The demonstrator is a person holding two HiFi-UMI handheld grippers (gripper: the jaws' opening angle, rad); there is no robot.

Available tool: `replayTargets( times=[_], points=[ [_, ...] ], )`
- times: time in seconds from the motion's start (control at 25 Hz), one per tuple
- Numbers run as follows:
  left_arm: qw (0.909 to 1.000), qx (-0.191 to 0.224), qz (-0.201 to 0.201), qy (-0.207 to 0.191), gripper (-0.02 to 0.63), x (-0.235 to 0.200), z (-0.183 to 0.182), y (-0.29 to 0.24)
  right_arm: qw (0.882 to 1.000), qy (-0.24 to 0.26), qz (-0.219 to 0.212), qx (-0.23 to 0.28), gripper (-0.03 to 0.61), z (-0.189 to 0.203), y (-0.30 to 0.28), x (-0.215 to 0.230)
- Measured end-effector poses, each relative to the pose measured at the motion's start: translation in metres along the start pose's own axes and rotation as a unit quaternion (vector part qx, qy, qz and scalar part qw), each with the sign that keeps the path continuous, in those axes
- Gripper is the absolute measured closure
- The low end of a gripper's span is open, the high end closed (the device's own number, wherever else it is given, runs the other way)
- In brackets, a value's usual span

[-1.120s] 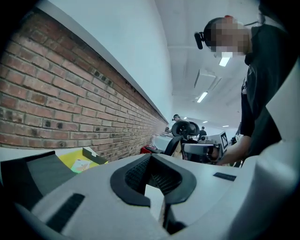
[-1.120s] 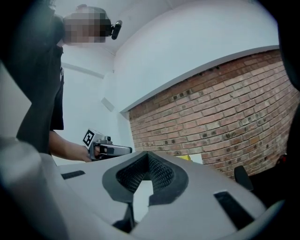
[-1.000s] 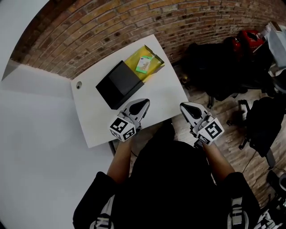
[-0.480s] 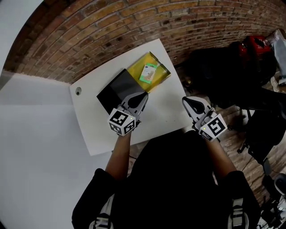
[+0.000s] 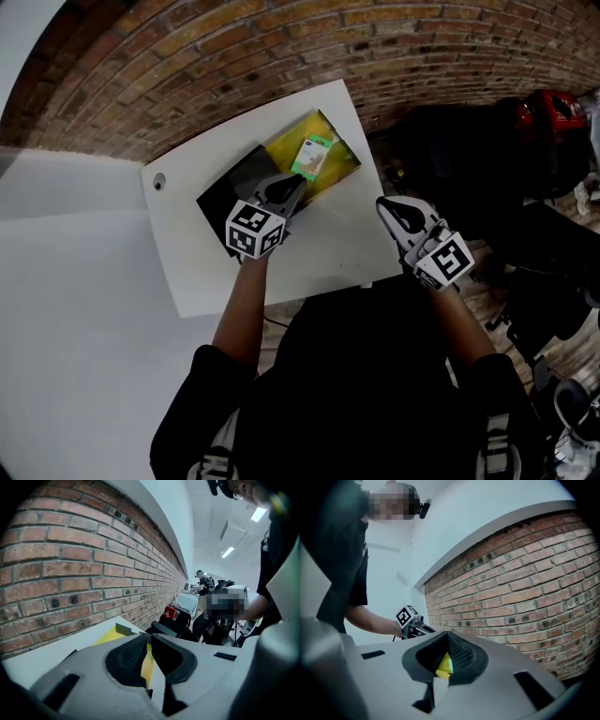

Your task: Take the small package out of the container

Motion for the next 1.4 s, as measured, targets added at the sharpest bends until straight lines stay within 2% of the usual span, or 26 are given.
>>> replayTargets(
  times=[0.12,0.24,0.32,0.64,0.8,0.92,1.4],
  points=[
    [0.9995,-0.029,-0.011,-0.001,0.592,-0.01,-0.002,-0.016,1.0,-0.01,-0.013,0.006,0.575,0.0,-0.006,0.016],
    [0.9985,-0.052,-0.019,-0.002,0.53,-0.019,-0.002,-0.03,1.0,-0.016,-0.025,0.001,0.576,0.003,-0.01,0.027],
    [0.9977,-0.064,-0.024,-0.001,0.514,-0.025,-0.001,-0.039,0.999,-0.019,-0.036,0.004,0.575,0.007,-0.011,0.031],
    [0.9928,-0.115,-0.035,0.001,0.439,-0.046,-0.003,-0.069,0.999,-0.024,-0.037,-0.007,0.575,0.014,-0.008,0.051],
    [0.9879,-0.152,-0.029,0.001,0.391,-0.051,0.002,-0.087,0.999,-0.032,-0.027,-0.027,0.575,0.024,-0.001,0.062],
    [0.9836,-0.178,-0.03,0.0,0.361,-0.055,0.007,-0.1,0.999,-0.037,-0.026,-0.013,0.575,0.025,0.0,0.068],
    [0.9636,-0.264,-0.032,0.024,0.302,-0.073,0.03,-0.13,0.998,-0.058,-0.024,-0.006,0.577,0.031,0.002,0.08]
  ],
)
Point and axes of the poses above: the fingertips, and each gripper's own axes: y backward along the fingers, x to its right, z out of its underside, the point moved 6 cm from there along y, backward along the fingers, and after that the axes turned 3 degrees about y, right-handed, at the moved point
